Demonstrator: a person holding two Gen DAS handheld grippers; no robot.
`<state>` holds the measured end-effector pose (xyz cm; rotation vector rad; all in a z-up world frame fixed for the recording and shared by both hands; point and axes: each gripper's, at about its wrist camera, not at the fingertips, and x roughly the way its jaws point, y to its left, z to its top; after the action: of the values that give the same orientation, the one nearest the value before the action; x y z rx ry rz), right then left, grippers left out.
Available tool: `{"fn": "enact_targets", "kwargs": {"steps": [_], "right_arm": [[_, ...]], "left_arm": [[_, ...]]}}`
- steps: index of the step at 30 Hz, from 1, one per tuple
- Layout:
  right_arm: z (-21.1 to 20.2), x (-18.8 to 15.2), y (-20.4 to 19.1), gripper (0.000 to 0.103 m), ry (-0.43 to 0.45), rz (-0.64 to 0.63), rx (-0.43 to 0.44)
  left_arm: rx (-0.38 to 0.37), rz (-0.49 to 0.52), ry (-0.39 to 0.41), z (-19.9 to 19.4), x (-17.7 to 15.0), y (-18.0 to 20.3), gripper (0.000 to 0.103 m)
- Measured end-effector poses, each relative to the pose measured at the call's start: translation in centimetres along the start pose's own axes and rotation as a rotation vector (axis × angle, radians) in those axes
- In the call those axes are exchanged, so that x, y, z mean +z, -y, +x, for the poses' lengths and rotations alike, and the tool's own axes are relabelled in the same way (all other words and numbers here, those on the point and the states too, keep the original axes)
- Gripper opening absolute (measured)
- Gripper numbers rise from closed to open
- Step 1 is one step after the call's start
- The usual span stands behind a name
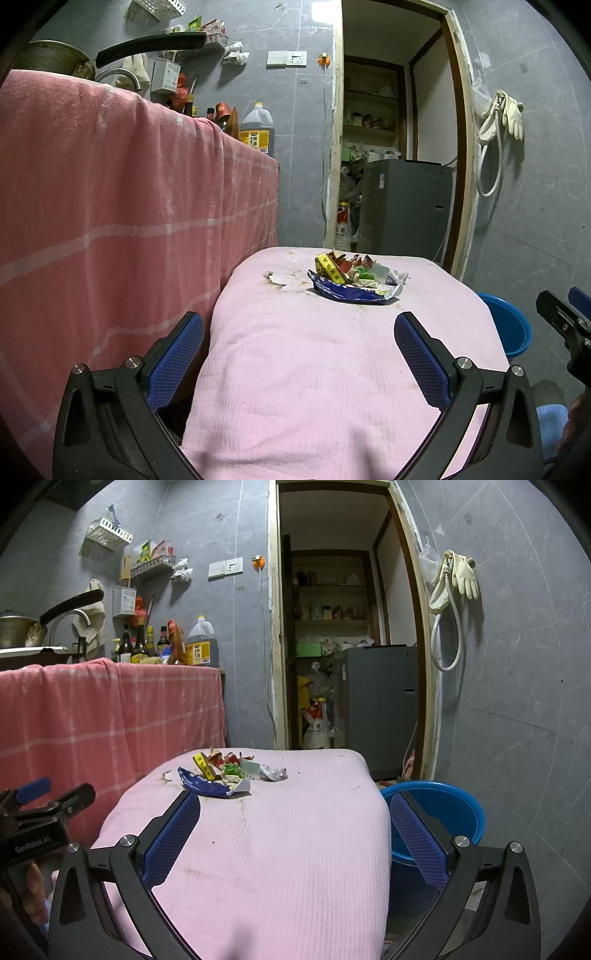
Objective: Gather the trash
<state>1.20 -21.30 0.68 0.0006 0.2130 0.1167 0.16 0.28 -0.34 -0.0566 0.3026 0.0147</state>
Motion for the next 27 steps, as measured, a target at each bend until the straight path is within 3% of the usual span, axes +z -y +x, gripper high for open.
{"fn": "enact_targets", "kwargs": {"steps": [27], "right_arm": [[0.14, -0.05, 0.24, 0.103, -0.001, 0.008, 0.000]], "left_arm": [[-0.004, 0.000, -0.009, 0.18, -0.01, 0.19, 0.101]]}}
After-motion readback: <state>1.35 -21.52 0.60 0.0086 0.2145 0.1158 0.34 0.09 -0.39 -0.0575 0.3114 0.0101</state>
